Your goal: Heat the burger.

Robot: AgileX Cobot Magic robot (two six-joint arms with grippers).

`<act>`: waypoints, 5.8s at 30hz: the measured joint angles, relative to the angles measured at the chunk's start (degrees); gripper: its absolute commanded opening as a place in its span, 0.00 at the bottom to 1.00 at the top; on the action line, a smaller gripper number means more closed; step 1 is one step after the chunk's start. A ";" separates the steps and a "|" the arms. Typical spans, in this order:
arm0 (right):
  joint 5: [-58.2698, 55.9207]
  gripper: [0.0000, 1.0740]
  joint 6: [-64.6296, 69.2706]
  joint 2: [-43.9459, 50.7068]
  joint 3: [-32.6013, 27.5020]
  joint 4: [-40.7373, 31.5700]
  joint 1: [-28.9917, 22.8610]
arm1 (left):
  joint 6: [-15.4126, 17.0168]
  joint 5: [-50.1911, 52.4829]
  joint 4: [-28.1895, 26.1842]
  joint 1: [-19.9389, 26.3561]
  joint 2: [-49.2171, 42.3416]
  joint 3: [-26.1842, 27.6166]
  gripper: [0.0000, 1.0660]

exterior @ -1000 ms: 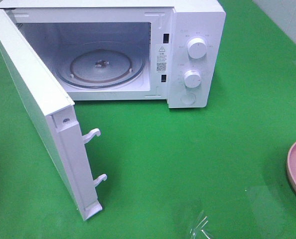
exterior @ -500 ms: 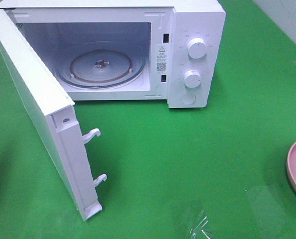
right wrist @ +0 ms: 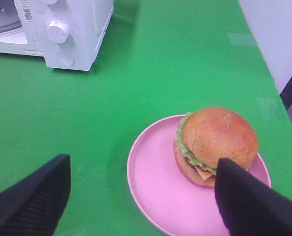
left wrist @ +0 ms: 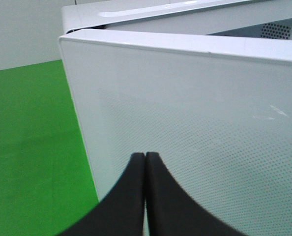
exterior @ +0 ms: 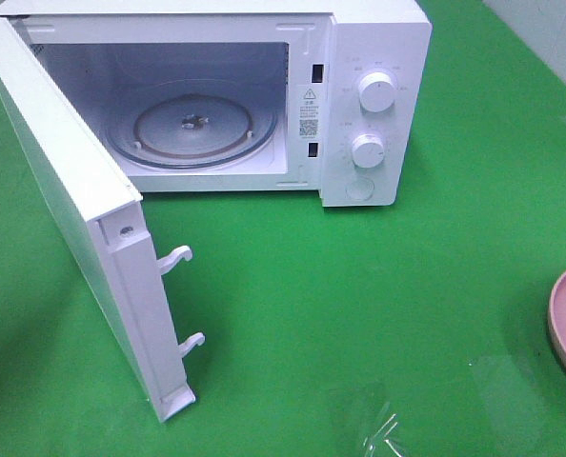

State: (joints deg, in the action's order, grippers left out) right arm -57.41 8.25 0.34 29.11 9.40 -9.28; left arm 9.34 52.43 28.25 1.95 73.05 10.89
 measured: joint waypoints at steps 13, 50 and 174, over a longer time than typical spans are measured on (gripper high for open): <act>0.00 0.71 0.00 0.00 0.00 0.00 0.00 | -0.97 0.63 -3.27 -8.37 7.39 2.12 0.00; 0.00 0.71 0.00 0.00 0.00 0.00 0.00 | -9.91 -0.11 -29.62 -31.11 30.94 28.59 0.00; 0.00 0.71 0.00 0.00 0.00 -0.06 0.00 | -16.44 -112.93 -33.17 4.01 -61.36 18.22 0.92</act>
State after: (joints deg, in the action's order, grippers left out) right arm -57.41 8.25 0.34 29.11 9.34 -9.28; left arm -7.10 -60.50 -4.93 5.96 11.69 29.11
